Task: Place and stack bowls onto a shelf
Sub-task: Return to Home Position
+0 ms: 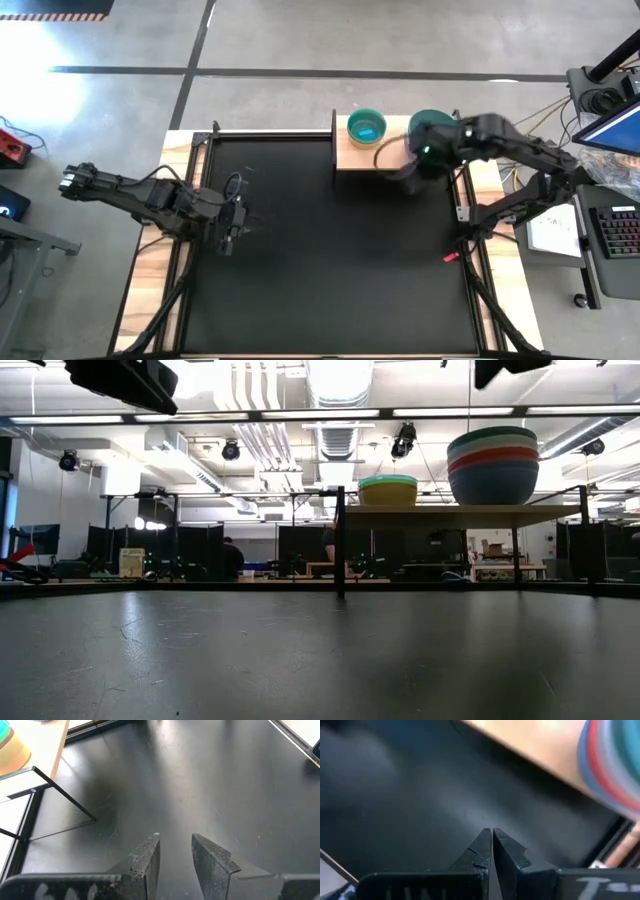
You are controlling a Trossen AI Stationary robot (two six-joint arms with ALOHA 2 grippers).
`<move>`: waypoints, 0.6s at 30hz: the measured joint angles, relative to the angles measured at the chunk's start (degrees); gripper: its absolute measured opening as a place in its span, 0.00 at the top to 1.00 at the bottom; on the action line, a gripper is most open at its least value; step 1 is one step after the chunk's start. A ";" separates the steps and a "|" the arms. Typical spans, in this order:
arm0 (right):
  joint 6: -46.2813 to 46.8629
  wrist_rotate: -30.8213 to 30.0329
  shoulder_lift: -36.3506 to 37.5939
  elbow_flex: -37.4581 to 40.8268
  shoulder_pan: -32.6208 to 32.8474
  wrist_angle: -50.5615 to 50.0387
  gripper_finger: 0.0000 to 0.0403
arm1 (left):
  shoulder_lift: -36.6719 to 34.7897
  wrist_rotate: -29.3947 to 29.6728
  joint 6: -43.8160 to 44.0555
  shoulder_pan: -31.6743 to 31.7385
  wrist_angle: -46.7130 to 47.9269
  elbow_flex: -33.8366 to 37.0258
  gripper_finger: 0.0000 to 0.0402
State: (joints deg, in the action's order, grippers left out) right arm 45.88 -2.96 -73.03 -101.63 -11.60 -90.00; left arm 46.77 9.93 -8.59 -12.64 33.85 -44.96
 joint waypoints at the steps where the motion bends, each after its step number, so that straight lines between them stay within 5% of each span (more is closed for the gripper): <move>1: 1.37 -0.04 0.02 1.47 1.29 -0.06 0.98 | -0.01 0.00 0.08 0.02 -0.02 0.09 0.76; 18: 6.63 -7.85 -0.20 23.79 2.78 -0.04 0.98 | -0.01 0.00 -1.44 0.00 0.01 0.27 0.76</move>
State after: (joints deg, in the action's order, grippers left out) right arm 52.50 -10.81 -73.23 -77.84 -8.82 -90.04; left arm 46.76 9.93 -10.03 -12.64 33.86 -44.69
